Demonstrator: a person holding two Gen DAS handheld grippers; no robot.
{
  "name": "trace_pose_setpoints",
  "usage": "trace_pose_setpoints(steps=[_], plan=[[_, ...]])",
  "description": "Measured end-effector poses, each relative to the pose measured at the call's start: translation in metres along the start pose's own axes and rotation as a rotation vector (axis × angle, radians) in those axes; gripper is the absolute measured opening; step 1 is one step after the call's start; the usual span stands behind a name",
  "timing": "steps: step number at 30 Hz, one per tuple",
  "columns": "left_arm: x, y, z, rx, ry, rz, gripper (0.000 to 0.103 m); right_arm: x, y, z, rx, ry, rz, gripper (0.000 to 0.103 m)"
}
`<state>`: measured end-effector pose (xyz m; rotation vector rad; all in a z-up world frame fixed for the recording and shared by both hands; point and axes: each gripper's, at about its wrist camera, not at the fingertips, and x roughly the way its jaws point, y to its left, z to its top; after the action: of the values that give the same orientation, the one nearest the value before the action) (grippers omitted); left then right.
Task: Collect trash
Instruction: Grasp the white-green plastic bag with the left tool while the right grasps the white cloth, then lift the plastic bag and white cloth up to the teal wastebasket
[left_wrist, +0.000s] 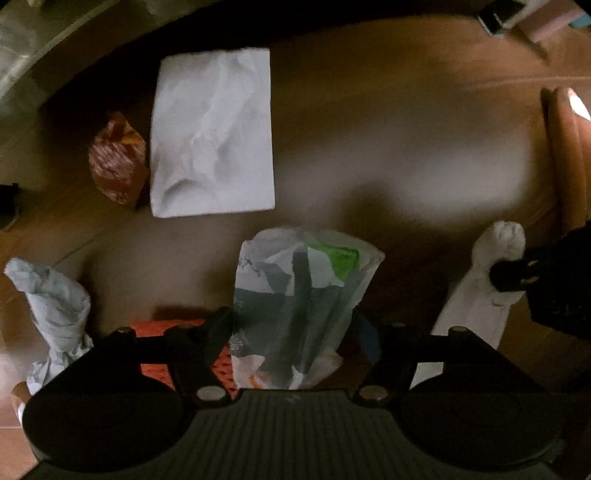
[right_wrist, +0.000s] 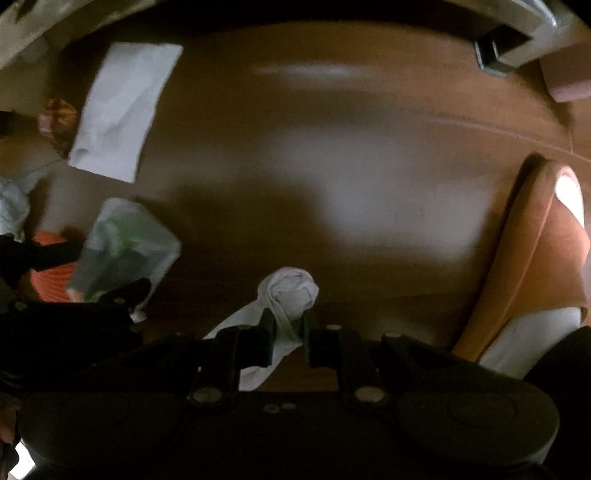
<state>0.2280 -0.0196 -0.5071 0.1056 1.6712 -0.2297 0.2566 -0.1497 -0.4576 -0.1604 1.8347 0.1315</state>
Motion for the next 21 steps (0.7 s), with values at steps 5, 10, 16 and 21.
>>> trace_pose_setpoints(steps=[5,10,16,21], plan=[[0.006,0.014,0.0,-0.083,0.008,-0.073,0.022,0.007,0.0,-0.001,0.006,0.012,-0.008,0.014],[-0.004,0.027,0.001,-0.169,0.011,-0.158,0.016,0.007,0.006,0.001,0.008,0.005,-0.011,0.014],[-0.044,0.039,-0.001,-0.246,-0.025,-0.187,0.016,-0.022,0.008,-0.004,0.006,-0.043,-0.012,0.014],[-0.105,0.045,-0.014,-0.278,-0.096,-0.172,0.016,-0.073,0.015,-0.014,-0.013,-0.14,0.01,0.014]])
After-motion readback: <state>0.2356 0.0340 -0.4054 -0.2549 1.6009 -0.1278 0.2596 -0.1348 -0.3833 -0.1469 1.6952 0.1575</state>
